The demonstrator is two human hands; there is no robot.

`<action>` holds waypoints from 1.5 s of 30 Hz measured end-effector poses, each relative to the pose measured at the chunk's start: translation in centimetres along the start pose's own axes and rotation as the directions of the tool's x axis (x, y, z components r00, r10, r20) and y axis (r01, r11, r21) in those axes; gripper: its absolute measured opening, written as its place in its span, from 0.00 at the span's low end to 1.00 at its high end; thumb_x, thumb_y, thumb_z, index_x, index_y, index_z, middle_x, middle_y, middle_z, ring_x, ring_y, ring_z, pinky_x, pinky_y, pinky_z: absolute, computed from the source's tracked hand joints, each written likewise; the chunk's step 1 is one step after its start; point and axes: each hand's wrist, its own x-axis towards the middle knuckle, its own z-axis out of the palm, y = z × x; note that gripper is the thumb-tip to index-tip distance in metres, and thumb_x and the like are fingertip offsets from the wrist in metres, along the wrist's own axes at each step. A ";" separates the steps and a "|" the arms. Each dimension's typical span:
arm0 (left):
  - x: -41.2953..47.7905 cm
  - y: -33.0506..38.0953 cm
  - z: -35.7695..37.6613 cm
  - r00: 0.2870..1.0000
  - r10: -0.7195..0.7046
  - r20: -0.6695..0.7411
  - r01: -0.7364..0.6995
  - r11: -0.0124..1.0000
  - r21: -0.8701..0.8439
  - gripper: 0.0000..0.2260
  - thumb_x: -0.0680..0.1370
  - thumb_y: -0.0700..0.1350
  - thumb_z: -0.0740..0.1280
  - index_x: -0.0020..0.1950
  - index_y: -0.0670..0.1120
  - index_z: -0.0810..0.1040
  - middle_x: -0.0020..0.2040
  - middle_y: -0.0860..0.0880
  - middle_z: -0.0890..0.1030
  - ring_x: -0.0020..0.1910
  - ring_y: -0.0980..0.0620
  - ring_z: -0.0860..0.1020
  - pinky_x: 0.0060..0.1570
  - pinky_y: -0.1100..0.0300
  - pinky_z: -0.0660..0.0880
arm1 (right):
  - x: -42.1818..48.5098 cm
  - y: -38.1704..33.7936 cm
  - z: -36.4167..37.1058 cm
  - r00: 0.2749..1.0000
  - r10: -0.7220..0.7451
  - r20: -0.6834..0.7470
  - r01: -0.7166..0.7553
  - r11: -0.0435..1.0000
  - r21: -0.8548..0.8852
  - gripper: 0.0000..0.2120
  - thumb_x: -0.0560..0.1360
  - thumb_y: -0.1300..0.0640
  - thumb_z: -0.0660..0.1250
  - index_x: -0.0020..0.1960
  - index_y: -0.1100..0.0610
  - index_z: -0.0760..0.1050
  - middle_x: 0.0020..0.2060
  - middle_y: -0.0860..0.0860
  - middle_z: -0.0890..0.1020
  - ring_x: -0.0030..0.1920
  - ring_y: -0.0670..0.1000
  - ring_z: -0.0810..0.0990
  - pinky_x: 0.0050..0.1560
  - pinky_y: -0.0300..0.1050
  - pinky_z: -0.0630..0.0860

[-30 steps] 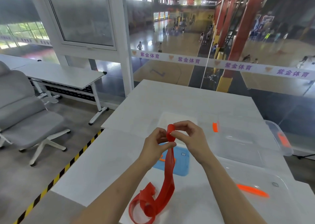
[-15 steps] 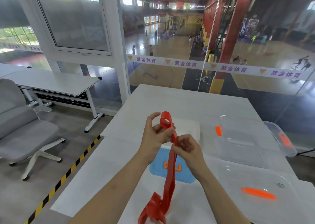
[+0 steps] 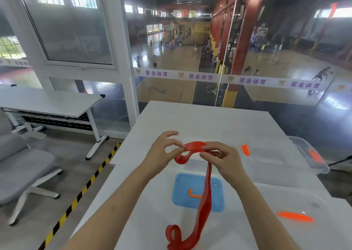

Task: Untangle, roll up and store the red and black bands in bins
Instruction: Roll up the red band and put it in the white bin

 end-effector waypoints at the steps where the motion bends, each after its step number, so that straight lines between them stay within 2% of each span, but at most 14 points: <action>1: 0.0 0.0 -0.2 0.999 0.027 0.043 -0.028 0.999 0.038 0.03 0.79 0.48 0.74 0.50 0.56 0.86 0.66 0.63 0.78 0.66 0.68 0.71 0.68 0.62 0.67 | 0.2 -0.3 -0.1 0.999 -0.030 0.015 0.031 0.999 -0.039 0.10 0.72 0.65 0.81 0.48 0.52 0.88 0.49 0.43 0.89 0.52 0.49 0.87 0.57 0.48 0.84; 3: 0.1 0.3 -0.3 0.995 0.047 0.091 -0.049 0.999 0.017 0.03 0.78 0.49 0.75 0.51 0.57 0.85 0.61 0.65 0.82 0.64 0.69 0.73 0.65 0.65 0.69 | 0.4 -0.9 -0.3 0.996 -0.075 0.050 0.079 0.991 -0.104 0.10 0.73 0.63 0.81 0.49 0.50 0.88 0.49 0.40 0.88 0.53 0.49 0.87 0.56 0.45 0.84; 5: 0.3 0.9 -0.1 0.995 0.016 0.102 -0.013 1.000 -0.028 0.05 0.76 0.49 0.76 0.49 0.57 0.84 0.60 0.64 0.83 0.61 0.64 0.78 0.59 0.67 0.71 | 0.5 -1.3 -0.6 0.991 -0.104 0.085 0.118 0.977 -0.175 0.09 0.73 0.62 0.81 0.49 0.50 0.88 0.48 0.40 0.88 0.52 0.49 0.87 0.55 0.44 0.84; 8: 0.7 1.6 0.3 0.984 0.001 0.177 -0.011 0.998 0.059 0.10 0.74 0.50 0.79 0.46 0.54 0.79 0.58 0.63 0.84 0.54 0.63 0.80 0.53 0.67 0.75 | 0.5 -1.8 -0.7 0.973 -0.154 0.170 0.197 0.940 -0.278 0.08 0.73 0.60 0.81 0.50 0.51 0.88 0.48 0.42 0.89 0.50 0.49 0.87 0.54 0.43 0.83; 12: 1.1 1.7 0.7 0.965 -0.004 0.260 -0.026 0.993 0.111 0.11 0.73 0.50 0.79 0.47 0.53 0.79 0.46 0.60 0.84 0.51 0.58 0.82 0.54 0.55 0.84 | 0.4 -2.7 -0.9 0.961 -0.160 0.226 0.217 0.941 -0.258 0.13 0.74 0.59 0.81 0.49 0.43 0.84 0.49 0.40 0.88 0.50 0.48 0.87 0.55 0.36 0.82; 15: 1.0 1.8 0.9 0.960 -0.009 0.281 0.000 0.999 0.032 0.10 0.73 0.48 0.80 0.47 0.51 0.80 0.46 0.58 0.85 0.51 0.57 0.83 0.55 0.55 0.83 | 0.1 -2.5 -0.9 0.971 -0.132 0.199 0.177 0.957 -0.230 0.12 0.75 0.59 0.80 0.48 0.44 0.82 0.48 0.44 0.88 0.50 0.47 0.87 0.55 0.36 0.82; 18: 0.7 1.8 1.1 0.956 -0.020 0.293 0.024 1.000 -0.010 0.09 0.74 0.47 0.79 0.48 0.49 0.80 0.47 0.58 0.85 0.52 0.54 0.84 0.55 0.55 0.83 | -0.2 -1.7 -1.0 0.978 -0.080 0.192 0.120 0.971 -0.206 0.08 0.75 0.58 0.80 0.49 0.49 0.83 0.48 0.43 0.88 0.51 0.48 0.88 0.57 0.41 0.84; 21: 0.5 1.9 1.2 0.955 -0.039 0.295 0.050 0.998 -0.031 0.07 0.75 0.47 0.78 0.48 0.50 0.81 0.48 0.57 0.85 0.52 0.52 0.84 0.53 0.59 0.83 | -0.4 -1.4 -1.2 0.980 -0.054 0.194 0.087 0.982 -0.167 0.08 0.75 0.60 0.80 0.49 0.50 0.85 0.49 0.43 0.88 0.53 0.49 0.88 0.59 0.44 0.85; 24: 0.3 2.1 1.3 0.960 -0.036 0.278 0.048 0.998 -0.038 0.06 0.76 0.46 0.77 0.49 0.50 0.82 0.49 0.58 0.85 0.53 0.53 0.84 0.51 0.62 0.82 | -0.5 -1.1 -1.2 0.982 -0.044 0.182 0.069 0.988 -0.136 0.07 0.74 0.60 0.80 0.50 0.51 0.87 0.51 0.44 0.89 0.54 0.50 0.88 0.60 0.46 0.84; 27: 0.2 2.4 1.4 0.975 -0.015 0.220 0.032 0.997 -0.076 0.07 0.76 0.45 0.77 0.51 0.51 0.81 0.50 0.57 0.85 0.53 0.52 0.84 0.53 0.60 0.84 | -0.7 -0.6 -1.1 0.991 -0.020 0.129 0.027 0.998 -0.049 0.08 0.73 0.63 0.81 0.50 0.54 0.87 0.53 0.46 0.89 0.56 0.51 0.88 0.60 0.47 0.85; 33: 0.2 3.2 1.1 0.995 -0.027 0.092 0.054 0.953 -0.298 0.09 0.77 0.39 0.76 0.55 0.48 0.82 0.53 0.50 0.86 0.56 0.50 0.85 0.53 0.53 0.85 | -2.2 0.9 0.4 0.996 0.047 0.081 -0.054 0.994 0.095 0.14 0.72 0.68 0.80 0.54 0.58 0.81 0.49 0.54 0.87 0.53 0.55 0.88 0.60 0.51 0.85; 36: 0.1 3.8 0.8 0.998 -0.054 0.033 0.062 0.922 -0.382 0.10 0.78 0.39 0.74 0.58 0.49 0.82 0.55 0.49 0.86 0.54 0.50 0.85 0.51 0.57 0.85 | -2.8 1.4 1.5 0.996 0.089 0.032 -0.092 0.983 0.159 0.16 0.72 0.70 0.79 0.55 0.57 0.79 0.50 0.57 0.87 0.53 0.56 0.88 0.61 0.54 0.85; 41: 0.7 4.7 0.4 0.995 -0.096 -0.029 0.067 0.851 -0.521 0.13 0.79 0.39 0.74 0.61 0.51 0.81 0.56 0.48 0.86 0.55 0.47 0.86 0.52 0.51 0.85 | -2.2 1.2 2.6 0.988 0.047 -0.146 -0.030 0.993 0.115 0.15 0.75 0.68 0.77 0.55 0.52 0.80 0.51 0.53 0.86 0.53 0.56 0.87 0.60 0.57 0.85; 45: 0.9 5.9 0.6 0.995 -0.073 -0.073 0.026 0.860 -0.510 0.13 0.79 0.41 0.73 0.62 0.52 0.80 0.57 0.51 0.86 0.56 0.51 0.85 0.48 0.57 0.84 | -1.6 -0.2 2.5 0.991 0.048 -0.125 -0.034 0.993 0.111 0.16 0.76 0.61 0.79 0.58 0.49 0.78 0.52 0.43 0.86 0.54 0.50 0.86 0.58 0.45 0.85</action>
